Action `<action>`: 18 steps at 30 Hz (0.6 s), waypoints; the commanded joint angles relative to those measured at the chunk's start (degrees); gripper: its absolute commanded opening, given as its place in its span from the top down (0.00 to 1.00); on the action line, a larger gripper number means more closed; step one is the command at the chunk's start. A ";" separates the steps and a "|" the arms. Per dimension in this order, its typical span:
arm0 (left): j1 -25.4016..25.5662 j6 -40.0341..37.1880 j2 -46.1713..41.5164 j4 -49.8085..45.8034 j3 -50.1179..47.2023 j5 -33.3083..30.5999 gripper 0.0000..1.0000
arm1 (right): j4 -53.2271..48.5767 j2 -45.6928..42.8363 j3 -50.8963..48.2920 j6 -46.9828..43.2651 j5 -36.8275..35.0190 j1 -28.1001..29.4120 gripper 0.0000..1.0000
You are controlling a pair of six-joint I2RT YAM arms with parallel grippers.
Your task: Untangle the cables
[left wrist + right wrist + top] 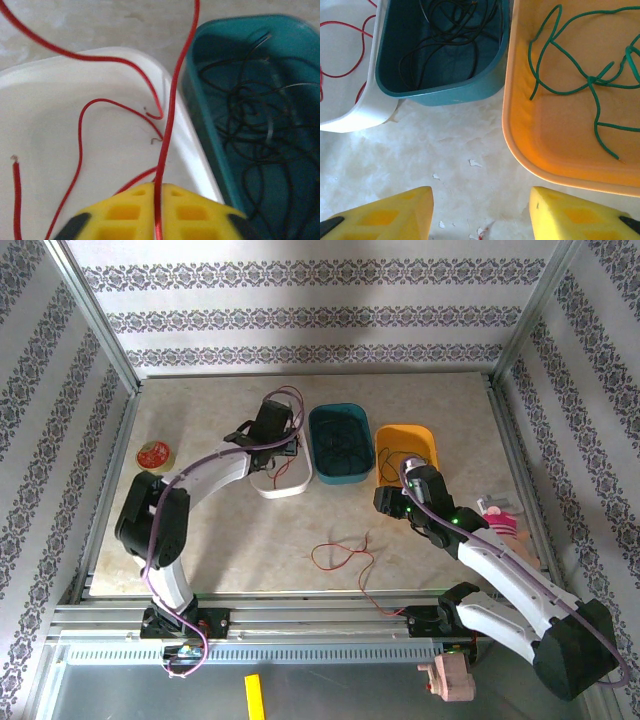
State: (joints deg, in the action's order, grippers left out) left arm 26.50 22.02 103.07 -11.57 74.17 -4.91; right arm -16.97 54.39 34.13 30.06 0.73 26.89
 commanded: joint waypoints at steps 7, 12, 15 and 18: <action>1.81 2.06 -8.22 -6.11 -1.88 -17.09 0.22 | -0.16 -1.88 -0.46 -0.62 -0.82 0.66 0.47; 3.75 -0.79 -16.95 -3.20 -8.49 -13.55 0.20 | 0.87 -0.42 -0.47 -0.59 -0.69 0.70 0.47; 3.69 -0.49 -20.82 -3.43 -10.83 -13.05 0.20 | 1.41 0.76 -0.14 -0.87 -0.31 0.79 0.47; 3.79 -2.26 -22.00 -4.55 -10.82 -8.57 0.20 | 1.62 1.76 0.14 -1.03 -0.21 0.96 0.46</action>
State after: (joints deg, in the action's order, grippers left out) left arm 30.00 22.26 81.69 -15.53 64.05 -16.62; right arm -16.84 55.42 34.11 30.02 0.71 27.16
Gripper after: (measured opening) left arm 0.802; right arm 0.534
